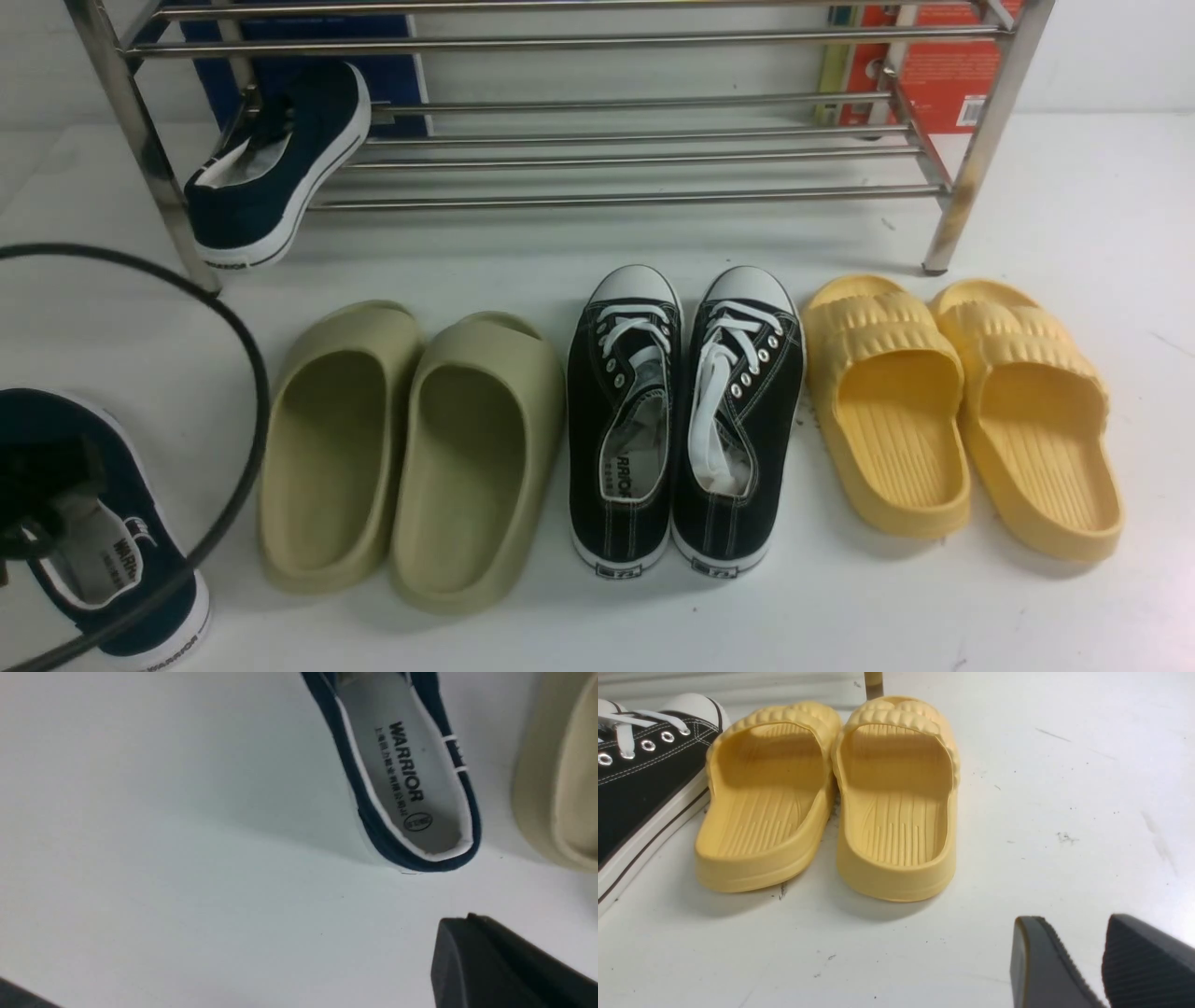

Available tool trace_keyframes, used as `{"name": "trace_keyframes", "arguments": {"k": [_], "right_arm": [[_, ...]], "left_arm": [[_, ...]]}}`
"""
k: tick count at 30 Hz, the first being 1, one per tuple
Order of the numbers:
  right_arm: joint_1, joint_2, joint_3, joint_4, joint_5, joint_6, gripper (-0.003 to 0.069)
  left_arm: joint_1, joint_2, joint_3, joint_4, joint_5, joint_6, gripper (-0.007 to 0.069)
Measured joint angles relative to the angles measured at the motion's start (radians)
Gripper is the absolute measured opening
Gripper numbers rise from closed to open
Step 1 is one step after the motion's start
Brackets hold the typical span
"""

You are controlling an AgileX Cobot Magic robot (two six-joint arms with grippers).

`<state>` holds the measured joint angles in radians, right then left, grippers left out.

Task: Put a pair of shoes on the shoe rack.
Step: Use the left arm to grab the shoe closest to it

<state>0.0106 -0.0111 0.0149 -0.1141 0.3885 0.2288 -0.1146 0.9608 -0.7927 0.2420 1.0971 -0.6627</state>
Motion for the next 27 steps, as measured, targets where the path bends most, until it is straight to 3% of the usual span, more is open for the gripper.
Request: {"name": "trace_keyframes", "arguments": {"k": [4,11,16,20,21,24,27], "right_arm": [[0.0,0.0,0.0,0.0,0.0,-0.001,0.0239],[0.0,0.0,0.0,0.0,0.0,-0.001,0.0239],[0.0,0.0,0.0,0.0,0.0,-0.001,0.0239],[0.0,0.0,0.0,0.0,0.0,-0.001,0.0239],[0.0,0.0,0.0,0.0,0.0,-0.001,0.0239],[0.0,0.0,0.0,0.0,0.0,-0.001,0.0239],[0.0,0.0,0.0,0.0,0.0,-0.001,0.0239]], "left_arm": [[0.036,0.023,0.009,-0.003,-0.033,-0.015,-0.0013],[0.298,0.157,0.009,-0.112,-0.144,0.027,-0.0013],[0.351,0.237,0.009,-0.16,-0.208,0.083,0.0008],[0.357,0.291,0.009,-0.161,-0.255,0.08,0.0141],[0.358,0.293,0.009,-0.161,-0.258,0.08,0.0141],[0.358,0.342,0.009,-0.157,-0.305,0.046,0.03],[0.358,0.384,0.009,-0.156,-0.34,0.037,0.0384]]}}
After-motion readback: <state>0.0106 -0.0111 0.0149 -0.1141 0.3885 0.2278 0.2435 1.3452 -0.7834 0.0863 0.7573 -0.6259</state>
